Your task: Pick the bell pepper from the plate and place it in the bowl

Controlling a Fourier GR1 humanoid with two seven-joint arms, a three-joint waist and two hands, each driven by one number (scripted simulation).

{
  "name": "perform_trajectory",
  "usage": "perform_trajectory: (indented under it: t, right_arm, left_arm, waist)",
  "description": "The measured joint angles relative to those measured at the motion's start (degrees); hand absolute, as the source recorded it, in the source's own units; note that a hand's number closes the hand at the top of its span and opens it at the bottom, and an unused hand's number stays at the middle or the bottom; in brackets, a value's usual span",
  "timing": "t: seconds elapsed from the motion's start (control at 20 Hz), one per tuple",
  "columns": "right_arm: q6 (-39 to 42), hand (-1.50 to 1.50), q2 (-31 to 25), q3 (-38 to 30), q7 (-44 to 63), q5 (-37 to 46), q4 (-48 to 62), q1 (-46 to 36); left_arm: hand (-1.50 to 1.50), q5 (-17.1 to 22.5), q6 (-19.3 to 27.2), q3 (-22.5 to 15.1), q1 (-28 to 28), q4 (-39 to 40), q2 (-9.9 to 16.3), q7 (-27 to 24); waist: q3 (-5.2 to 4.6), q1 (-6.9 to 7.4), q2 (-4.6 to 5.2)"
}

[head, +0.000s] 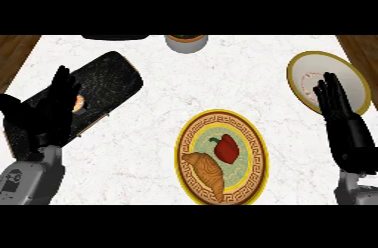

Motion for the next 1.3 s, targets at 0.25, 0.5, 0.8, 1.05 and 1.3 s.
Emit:
perform_trajectory:
  t: [0.25,0.5,0.8,1.05,1.3]
  right_arm:
    - [14.5,1.50,1.9,8.4,-0.4,-7.3,3.9,-6.1]
    - [26.2,-1.50,0.1,10.8,-5.1,-9.3,12.2,-13.9]
    - [46.0,-1.50,-3.5,11.1,-15.3,-14.3,20.6,-20.4]
    - [53.2,-1.50,-9.2,11.6,-19.6,-10.0,24.9,-28.0]
    - [53.8,-1.50,-13.3,15.5,-20.5,-2.1,25.0,-35.3]
  left_arm:
    - [0.00,-3.8,-1.8,-2.9,-2.7,-1.2,2.1,-1.9]
    - [0.00,-8.2,-3.7,-6.4,-5.0,-1.8,4.2,-3.6]
    - [0.00,-10.7,-4.2,-8.4,-6.0,-1.7,4.8,-3.9]
    - [0.00,-11.8,-3.9,-8.7,-6.4,-1.3,4.9,-3.4]
    - [0.00,-12.9,-3.2,-9.4,-6.2,-2.2,4.6,-2.4]
  waist:
    - [0.70,4.35,1.36]
    - [0.84,6.67,2.62]
    - [0.87,6.38,2.83]
    - [0.71,5.67,2.41]
    - [0.61,5.37,1.95]
